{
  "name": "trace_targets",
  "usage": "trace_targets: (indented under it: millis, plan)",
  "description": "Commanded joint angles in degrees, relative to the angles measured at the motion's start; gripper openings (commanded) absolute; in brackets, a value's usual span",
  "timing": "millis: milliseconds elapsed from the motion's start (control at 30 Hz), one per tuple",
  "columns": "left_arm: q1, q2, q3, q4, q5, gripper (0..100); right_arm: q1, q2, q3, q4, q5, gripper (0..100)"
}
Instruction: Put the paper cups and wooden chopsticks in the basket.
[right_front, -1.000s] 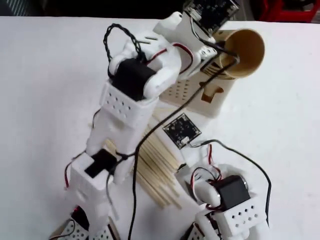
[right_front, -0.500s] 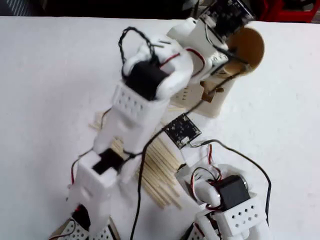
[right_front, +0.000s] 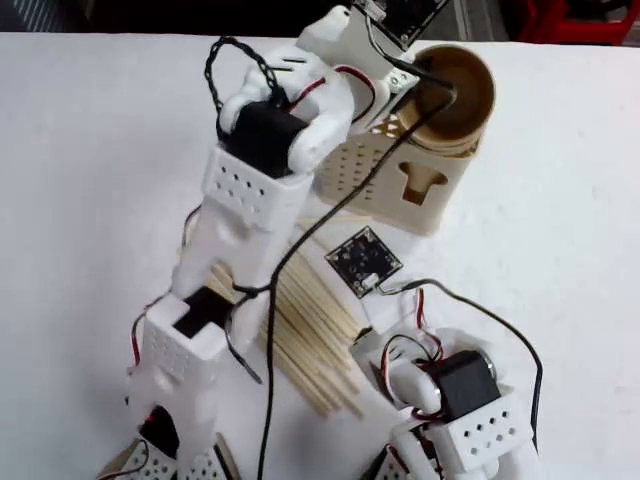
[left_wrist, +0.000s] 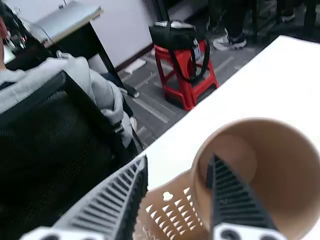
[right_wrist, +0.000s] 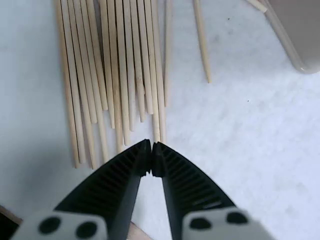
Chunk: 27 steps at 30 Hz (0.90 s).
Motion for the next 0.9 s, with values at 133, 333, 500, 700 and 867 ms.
trace_targets:
  millis: [133, 333, 500, 700, 867]
  plan:
    - [1.63, 2.86, -1.93, -8.44, 0.44, 20, -0.40, -0.48, -0.35, -0.84, -0.09, 1.9]
    - [3.21, 4.53, -2.02, -13.45, 0.44, 20, -0.40, -0.48, -0.35, -0.84, 0.00, 1.9]
    - [4.70, 5.23, -1.41, -16.00, 0.09, 20, -0.40, -0.48, -0.35, -0.84, 0.00, 1.9]
    - [4.79, 5.49, -2.02, -15.74, 0.09, 20, -0.40, -0.48, -0.35, -0.84, 0.09, 1.9]
    - [4.35, 4.88, -1.49, -16.18, 0.00, 15, -0.40, -0.48, -0.35, -0.84, 0.00, 1.9]
